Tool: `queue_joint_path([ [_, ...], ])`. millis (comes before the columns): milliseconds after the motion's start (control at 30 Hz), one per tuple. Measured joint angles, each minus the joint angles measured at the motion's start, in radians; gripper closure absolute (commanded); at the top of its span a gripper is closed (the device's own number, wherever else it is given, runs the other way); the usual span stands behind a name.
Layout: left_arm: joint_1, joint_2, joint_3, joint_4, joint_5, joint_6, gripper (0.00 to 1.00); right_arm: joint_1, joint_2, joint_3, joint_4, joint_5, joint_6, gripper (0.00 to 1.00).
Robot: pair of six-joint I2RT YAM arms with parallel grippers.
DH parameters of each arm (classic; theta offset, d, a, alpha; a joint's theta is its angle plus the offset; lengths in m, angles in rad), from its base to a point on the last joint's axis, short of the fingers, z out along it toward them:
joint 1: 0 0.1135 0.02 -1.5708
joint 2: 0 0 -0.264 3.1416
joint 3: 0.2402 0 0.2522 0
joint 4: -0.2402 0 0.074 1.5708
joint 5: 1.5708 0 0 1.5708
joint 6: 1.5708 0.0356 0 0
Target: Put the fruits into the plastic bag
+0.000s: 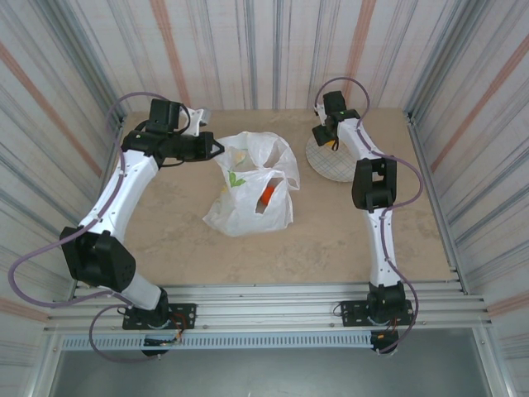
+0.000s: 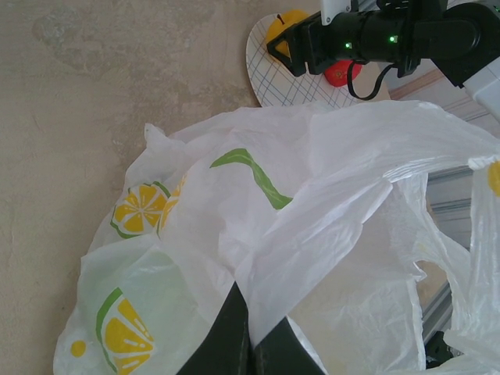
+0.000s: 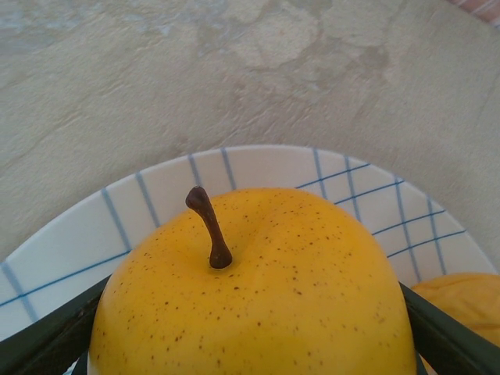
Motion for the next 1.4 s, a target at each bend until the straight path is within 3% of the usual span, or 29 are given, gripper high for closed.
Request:
queue_joint_path([
  [267, 0.0, -0.003, -0.013, 0.005, 0.014, -0.011, 1.0, 0.013, -0.302, -0.364, 0.058, -0.087, 0.128, 0.41],
  [633, -0.001, -0.007, -0.016, 0.016, 0.017, -0.022, 1.0, 0.032, -1.139, -1.162, 0.251, -0.354, 0.442, 0.45],
  [833, -0.015, -0.007, -0.024, 0.021, 0.027, -0.022, 1.0, 0.142, -1.479, -1.358, 0.281, -0.491, 0.557, 0.45],
  [1000, -0.028, -0.007, -0.026, 0.027, 0.052, -0.027, 1.0, 0.254, -1.557, -1.38, 0.306, -0.524, 0.601, 0.46],
  [1400, -0.041, -0.007, -0.031, 0.057, 0.098, -0.048, 1.0, 0.402, -1.444, -1.413, 0.392, -0.508, 0.642, 0.45],
])
